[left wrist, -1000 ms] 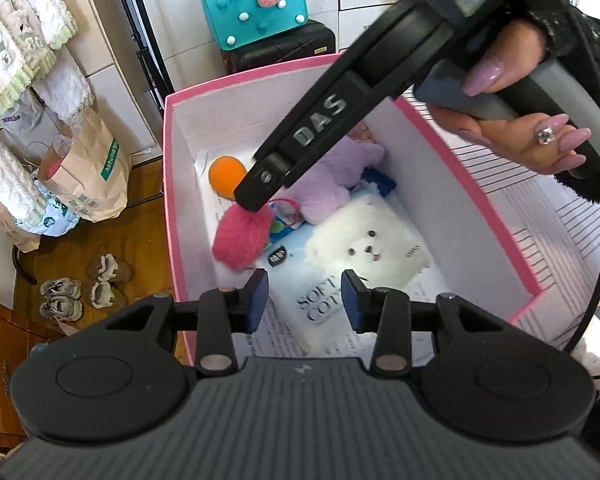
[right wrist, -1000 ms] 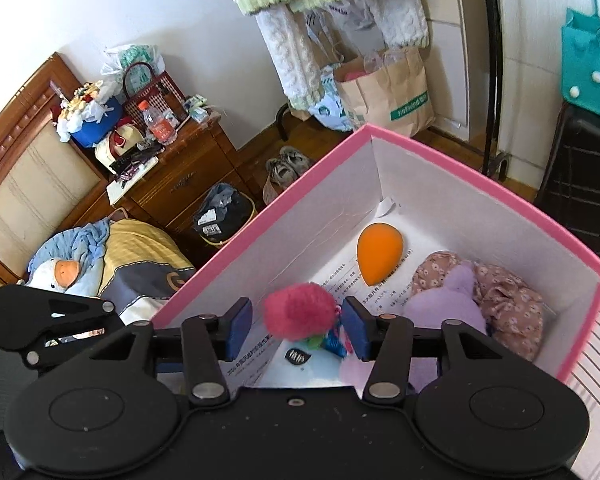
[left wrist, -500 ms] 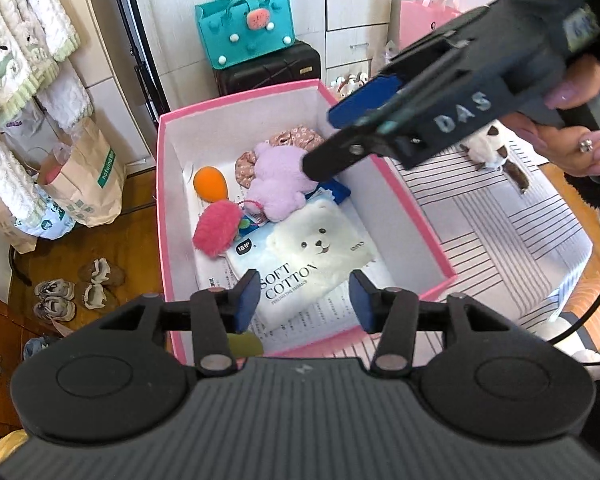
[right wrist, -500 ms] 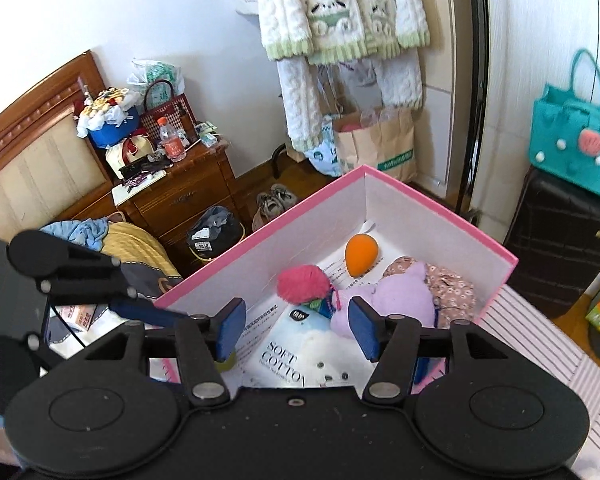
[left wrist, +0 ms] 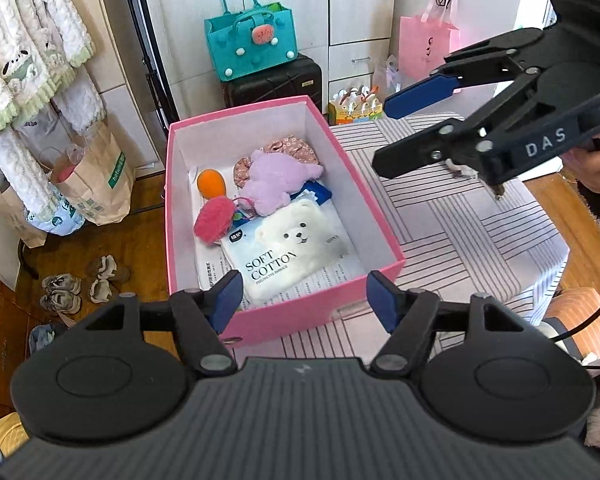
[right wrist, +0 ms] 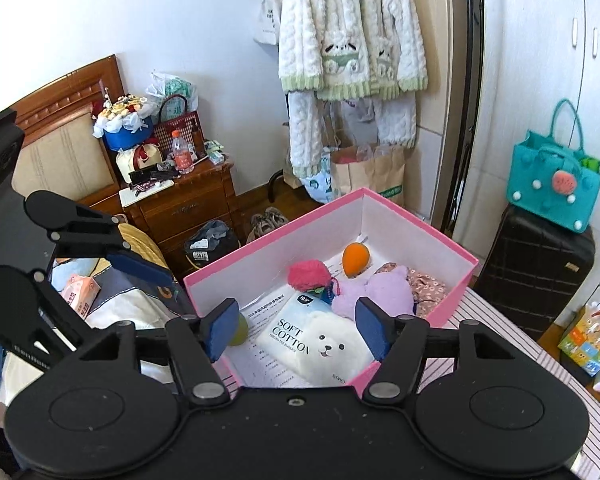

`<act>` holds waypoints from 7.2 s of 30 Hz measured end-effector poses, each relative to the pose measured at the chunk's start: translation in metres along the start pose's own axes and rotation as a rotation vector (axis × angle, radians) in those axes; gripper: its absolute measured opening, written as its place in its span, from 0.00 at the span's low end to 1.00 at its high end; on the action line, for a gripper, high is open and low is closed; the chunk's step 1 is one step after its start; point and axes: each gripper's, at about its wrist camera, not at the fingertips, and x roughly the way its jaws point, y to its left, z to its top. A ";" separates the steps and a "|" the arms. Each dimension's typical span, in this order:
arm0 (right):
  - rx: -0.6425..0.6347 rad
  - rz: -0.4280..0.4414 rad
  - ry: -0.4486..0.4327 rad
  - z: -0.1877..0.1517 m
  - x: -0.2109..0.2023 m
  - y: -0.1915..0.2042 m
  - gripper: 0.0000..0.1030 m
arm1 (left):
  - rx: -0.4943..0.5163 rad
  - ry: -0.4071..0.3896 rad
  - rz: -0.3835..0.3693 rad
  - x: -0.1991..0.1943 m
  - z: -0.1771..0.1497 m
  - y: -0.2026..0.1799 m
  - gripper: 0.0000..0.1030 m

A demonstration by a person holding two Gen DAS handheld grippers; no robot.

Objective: Organize soft objects
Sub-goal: 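Move left tool from the box toward the white plush cat, then lower left tool onto the white plush cat and close on it, then lift the plush cat and carry it over the pink box with left tool, then lower the plush cat into the box and open left tool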

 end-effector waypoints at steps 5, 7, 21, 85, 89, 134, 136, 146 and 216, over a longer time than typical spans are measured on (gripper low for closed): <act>-0.016 -0.022 -0.027 -0.013 -0.025 0.009 0.70 | 0.009 -0.019 0.000 -0.014 -0.008 -0.014 0.69; -0.020 -0.029 -0.032 -0.019 -0.033 0.013 0.70 | 0.005 -0.028 -0.001 -0.019 -0.011 -0.018 0.72; 0.002 -0.094 -0.070 -0.090 -0.090 0.029 0.78 | 0.034 -0.083 -0.056 -0.037 -0.049 -0.065 0.76; 0.054 -0.556 -0.164 -0.242 -0.015 -0.159 0.89 | -0.021 -0.393 -0.202 0.199 0.054 -0.214 0.98; 0.057 -0.542 -0.156 -0.241 -0.010 -0.171 0.89 | -0.052 -0.340 -0.228 0.215 0.066 -0.215 0.98; 0.251 -0.328 -0.092 -0.241 -0.002 -0.173 0.55 | -0.344 -0.133 -0.293 0.248 0.072 -0.201 0.56; 0.244 -0.328 -0.085 -0.240 -0.004 -0.166 0.55 | -0.359 -0.121 -0.311 0.243 0.068 -0.197 0.56; 0.263 -0.274 -0.033 -0.244 -0.017 -0.137 0.56 | -0.397 -0.057 -0.395 0.221 0.042 -0.186 0.57; -0.082 -0.029 -0.216 -0.054 0.033 0.024 0.56 | -0.300 -0.346 -0.169 0.019 0.001 0.015 0.57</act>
